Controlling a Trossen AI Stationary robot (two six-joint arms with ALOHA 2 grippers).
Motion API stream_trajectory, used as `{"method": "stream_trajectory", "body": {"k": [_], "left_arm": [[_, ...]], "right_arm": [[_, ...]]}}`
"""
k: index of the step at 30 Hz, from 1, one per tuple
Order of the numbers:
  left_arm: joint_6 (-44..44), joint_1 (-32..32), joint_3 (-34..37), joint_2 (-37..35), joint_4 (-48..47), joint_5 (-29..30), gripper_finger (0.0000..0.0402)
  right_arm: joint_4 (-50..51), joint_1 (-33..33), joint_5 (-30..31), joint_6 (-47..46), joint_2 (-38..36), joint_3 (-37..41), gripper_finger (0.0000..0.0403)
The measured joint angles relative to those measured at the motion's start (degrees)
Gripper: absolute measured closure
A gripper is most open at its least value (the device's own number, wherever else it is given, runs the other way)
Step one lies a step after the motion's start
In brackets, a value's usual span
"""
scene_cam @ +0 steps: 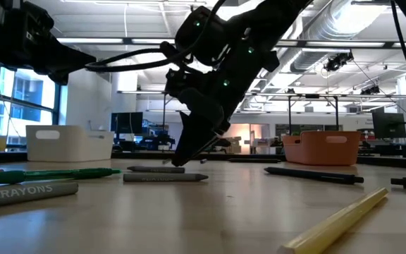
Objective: Sort crayons/erasers/pens/pencils in bins
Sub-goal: Put the top gray crayon into the orange bin
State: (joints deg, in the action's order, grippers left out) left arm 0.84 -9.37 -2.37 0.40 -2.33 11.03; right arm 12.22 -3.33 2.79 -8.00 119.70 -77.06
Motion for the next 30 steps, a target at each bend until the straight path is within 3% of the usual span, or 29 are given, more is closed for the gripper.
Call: {"method": "stream_trajectory", "body": {"k": [12, 24, 30], "left_arm": [[0.01, 0.0, -0.02, 0.01, 0.02, 0.1, 0.04], [0.0, 0.0, -0.02, 0.0, 0.02, 0.09, 0.0398], [0.0, 0.0, -0.02, 0.01, 0.04, 0.09, 0.0398]], "right_arm": [[-0.48, -0.43, 0.43, -1.48, 2.26, -0.15, 0.0273], [-0.48, -0.44, 1.05, -5.05, 3.5, -0.13, 0.0381], [2.13, 0.06, 0.7, -10.97, 3.58, -2.6, 0.0393]]}}
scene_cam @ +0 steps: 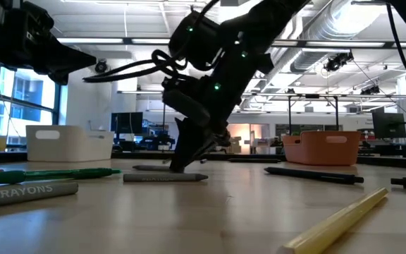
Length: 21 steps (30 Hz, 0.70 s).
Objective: Sort crayons/erasers/pens/pencils in bins
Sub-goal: Put the top gray crayon into the orange bin
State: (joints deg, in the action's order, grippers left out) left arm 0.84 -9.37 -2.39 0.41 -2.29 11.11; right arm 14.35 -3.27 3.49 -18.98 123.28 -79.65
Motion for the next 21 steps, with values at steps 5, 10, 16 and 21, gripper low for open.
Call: {"method": "stream_trajectory", "body": {"k": [5, 10, 16, 21], "left_arm": [[0.0, 0.0, 0.0, -0.01, 0.01, 0.0, 0.0398], [0.0, 0.01, 0.0, 0.0, 0.0, -0.02, 0.0398], [0.0, 0.0, 0.0, 0.01, -0.01, -0.02, 0.0398], [0.0, 0.0, 0.0, 0.01, -0.01, -0.02, 0.0398]], "right_arm": [[6.52, -0.13, 4.51, -4.7, 0.77, -5.97, 0.0388], [11.82, 0.04, 9.96, -9.0, 0.57, -13.68, 0.0387], [21.35, -0.1, 15.38, -13.9, 0.48, -23.08, 0.0387], [30.64, 0.3, 19.32, -20.46, 0.39, -28.86, 0.0387]]}}
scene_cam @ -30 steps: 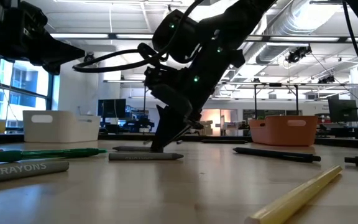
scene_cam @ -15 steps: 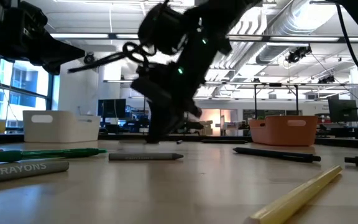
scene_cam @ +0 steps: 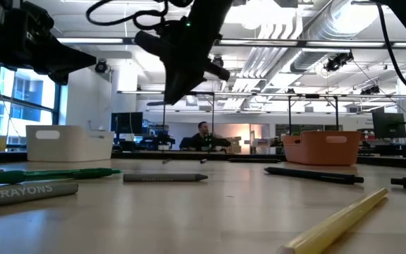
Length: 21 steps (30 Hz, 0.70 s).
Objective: Sort crayons/erasers/pens/pencils in bins
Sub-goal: Put the top gray crayon into the orange bin
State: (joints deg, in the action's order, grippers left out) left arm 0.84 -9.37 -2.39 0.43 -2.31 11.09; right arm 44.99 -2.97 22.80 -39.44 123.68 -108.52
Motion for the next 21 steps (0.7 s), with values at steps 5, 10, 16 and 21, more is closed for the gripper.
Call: {"method": "stream_trajectory", "body": {"k": [5, 10, 16, 21], "left_arm": [[0.0, 0.0, 0.0, -0.02, 0.02, 0.0, 0.0398], [0.0, 0.0, 0.0, 0.0, 0.0, 0.0, 0.0398], [0.0, 0.0, 0.0, 0.0, 0.0, 0.0, 0.0398], [0.0, 0.0, 0.0, -0.01, 0.02, -0.01, 0.0398]], "right_arm": [[5.35, 0.06, 2.89, -4.87, -0.15, -2.52, 0.0387], [6.22, 0.05, 3.23, -8.4, -0.13, -2.75, 0.0387], [9.33, 0.1, 4.37, -12.95, -0.15, -2.75, 0.0387], [14.96, 1.19, 4.35, -15.91, -0.15, -2.75, 0.0387]]}}
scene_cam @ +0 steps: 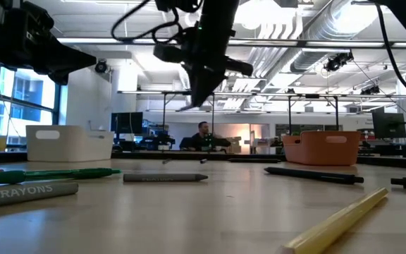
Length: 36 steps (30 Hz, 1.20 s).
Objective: Sort crayons/erasers/pens/pencils in bins
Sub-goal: Put the top gray crayon into the orange bin
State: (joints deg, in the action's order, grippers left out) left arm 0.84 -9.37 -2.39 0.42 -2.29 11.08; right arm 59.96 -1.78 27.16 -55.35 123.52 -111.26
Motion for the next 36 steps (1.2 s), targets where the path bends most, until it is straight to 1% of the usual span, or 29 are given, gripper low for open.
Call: {"method": "stream_trajectory", "body": {"k": [6, 12, 19, 27, 36], "left_arm": [[0.0, 0.0, 0.0, 0.01, -0.01, -0.01, 0.0398], [0.0, 0.0, 0.0, 0.01, 0.01, -0.01, 0.0398], [0.0, 0.0, 0.0, 0.01, -0.02, 0.0, 0.0398], [0.0, 0.01, -0.01, 0.0, -0.02, -0.01, 0.0398], [0.0, 0.02, -0.02, 0.01, -0.02, -0.03, 0.0398]], "right_arm": [[5.44, 2.04, -0.38, -0.16, 0.0, 0.0, 0.0387], [7.72, 3.55, -0.67, -0.16, 0.0, 0.0, 0.0387], [13.2, 5.26, -1.29, 0.35, 0.0, 0.0, 0.0387], [18.59, 8.06, -1.84, 6.18, -1.84, 0.0, 0.0387], [25.35, 13.48, -1.68, 8.91, -5.92, -0.07, 0.0387]]}}
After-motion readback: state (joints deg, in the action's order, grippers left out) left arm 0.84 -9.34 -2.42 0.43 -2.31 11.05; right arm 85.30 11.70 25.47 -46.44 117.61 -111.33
